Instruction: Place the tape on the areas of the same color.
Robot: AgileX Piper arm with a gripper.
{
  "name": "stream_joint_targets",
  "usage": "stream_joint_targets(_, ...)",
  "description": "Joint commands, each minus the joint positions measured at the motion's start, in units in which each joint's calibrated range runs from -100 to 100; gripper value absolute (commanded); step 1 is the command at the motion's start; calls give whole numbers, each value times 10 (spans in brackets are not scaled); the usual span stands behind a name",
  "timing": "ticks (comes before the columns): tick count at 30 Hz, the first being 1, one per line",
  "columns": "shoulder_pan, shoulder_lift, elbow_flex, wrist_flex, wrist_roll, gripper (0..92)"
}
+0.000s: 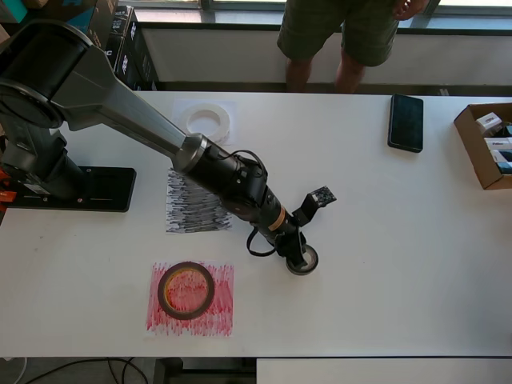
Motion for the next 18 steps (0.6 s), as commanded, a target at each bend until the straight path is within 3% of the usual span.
stream_joint_targets(1,1,-3,2,11,2,99)
stream_joint_targets(8,8,-3,2,10,4,0)
stream_joint_targets(18,1,-20,0,14,33,0)
